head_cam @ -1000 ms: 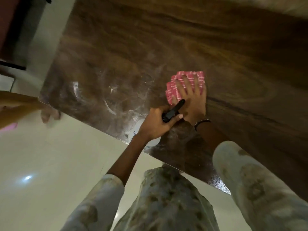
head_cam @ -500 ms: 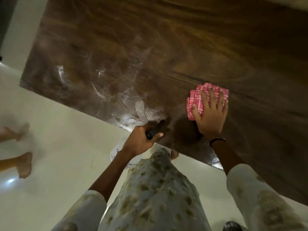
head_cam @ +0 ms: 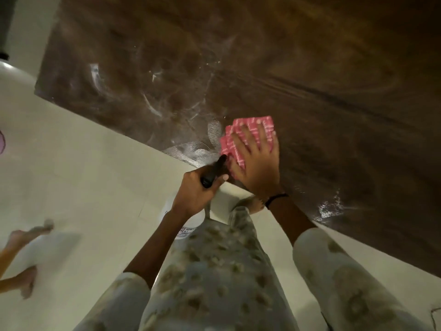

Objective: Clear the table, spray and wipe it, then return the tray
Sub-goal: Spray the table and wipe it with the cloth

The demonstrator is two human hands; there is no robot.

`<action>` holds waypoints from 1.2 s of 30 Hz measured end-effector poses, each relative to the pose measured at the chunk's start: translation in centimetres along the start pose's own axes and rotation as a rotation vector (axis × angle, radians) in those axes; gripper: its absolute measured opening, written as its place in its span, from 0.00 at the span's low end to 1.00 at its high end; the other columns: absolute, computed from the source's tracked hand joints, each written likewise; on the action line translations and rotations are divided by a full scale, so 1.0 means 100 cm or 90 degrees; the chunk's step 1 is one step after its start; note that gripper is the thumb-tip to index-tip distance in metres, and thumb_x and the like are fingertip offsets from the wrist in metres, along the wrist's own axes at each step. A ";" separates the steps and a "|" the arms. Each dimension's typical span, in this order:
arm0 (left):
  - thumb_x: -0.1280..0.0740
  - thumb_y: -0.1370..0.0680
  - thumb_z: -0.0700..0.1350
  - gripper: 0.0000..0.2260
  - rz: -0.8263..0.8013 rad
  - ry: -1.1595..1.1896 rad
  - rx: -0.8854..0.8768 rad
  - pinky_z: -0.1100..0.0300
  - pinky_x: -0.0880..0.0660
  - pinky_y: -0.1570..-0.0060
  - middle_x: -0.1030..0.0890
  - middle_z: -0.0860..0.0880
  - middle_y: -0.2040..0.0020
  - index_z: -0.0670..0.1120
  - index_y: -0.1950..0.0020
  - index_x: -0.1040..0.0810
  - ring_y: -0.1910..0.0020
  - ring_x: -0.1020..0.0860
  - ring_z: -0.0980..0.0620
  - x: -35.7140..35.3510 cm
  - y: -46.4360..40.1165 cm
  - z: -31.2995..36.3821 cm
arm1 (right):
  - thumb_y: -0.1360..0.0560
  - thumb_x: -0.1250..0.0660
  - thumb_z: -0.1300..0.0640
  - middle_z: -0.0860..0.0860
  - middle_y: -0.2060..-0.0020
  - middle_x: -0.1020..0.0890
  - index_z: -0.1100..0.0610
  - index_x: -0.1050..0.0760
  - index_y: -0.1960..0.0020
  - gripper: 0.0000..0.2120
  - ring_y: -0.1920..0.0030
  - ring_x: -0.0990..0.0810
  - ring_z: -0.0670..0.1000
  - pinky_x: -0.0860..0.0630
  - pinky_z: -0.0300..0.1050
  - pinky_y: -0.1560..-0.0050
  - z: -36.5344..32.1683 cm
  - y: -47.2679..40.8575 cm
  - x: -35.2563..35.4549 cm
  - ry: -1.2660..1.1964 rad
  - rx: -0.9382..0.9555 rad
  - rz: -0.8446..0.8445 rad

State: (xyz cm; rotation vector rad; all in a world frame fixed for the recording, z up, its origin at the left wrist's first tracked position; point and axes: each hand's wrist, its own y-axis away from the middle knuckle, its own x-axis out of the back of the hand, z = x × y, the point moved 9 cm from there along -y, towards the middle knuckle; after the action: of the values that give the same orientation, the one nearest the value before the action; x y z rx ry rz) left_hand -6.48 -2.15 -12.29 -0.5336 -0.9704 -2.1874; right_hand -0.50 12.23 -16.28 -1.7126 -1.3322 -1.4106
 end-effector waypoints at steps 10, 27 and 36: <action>0.34 0.30 0.65 0.25 -0.072 0.024 -0.018 0.61 0.30 0.67 0.21 0.42 0.67 0.51 0.39 0.23 0.73 0.30 0.55 0.016 -0.009 -0.029 | 0.24 0.49 0.34 0.53 0.25 0.37 0.47 0.40 0.26 0.31 0.25 0.45 0.61 0.49 0.62 0.26 0.058 0.033 0.008 0.068 -0.092 -0.038; 0.31 0.28 0.56 0.20 -0.109 -0.032 -0.009 0.62 0.39 0.74 0.35 0.51 0.75 0.51 0.68 0.39 0.77 0.37 0.53 0.044 -0.020 -0.071 | 0.25 0.49 0.35 0.55 0.25 0.39 0.49 0.43 0.25 0.33 0.25 0.46 0.62 0.47 0.65 0.27 0.013 0.014 -0.004 0.090 -0.033 -0.085; 0.29 0.27 0.51 0.19 -0.034 -0.005 -0.005 0.73 0.35 0.74 0.35 0.58 0.76 0.54 0.70 0.38 0.75 0.28 0.63 0.070 -0.033 -0.067 | 0.24 0.50 0.35 0.55 0.24 0.43 0.48 0.46 0.23 0.33 0.24 0.48 0.64 0.50 0.66 0.27 -0.010 -0.084 0.009 0.069 -0.152 -0.040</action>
State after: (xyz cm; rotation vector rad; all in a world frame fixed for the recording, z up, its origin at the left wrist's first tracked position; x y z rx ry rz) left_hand -14.32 -8.53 -14.01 -0.5250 -0.9906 -2.2388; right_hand -8.65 14.70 -16.58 -1.7273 -1.2083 -1.7319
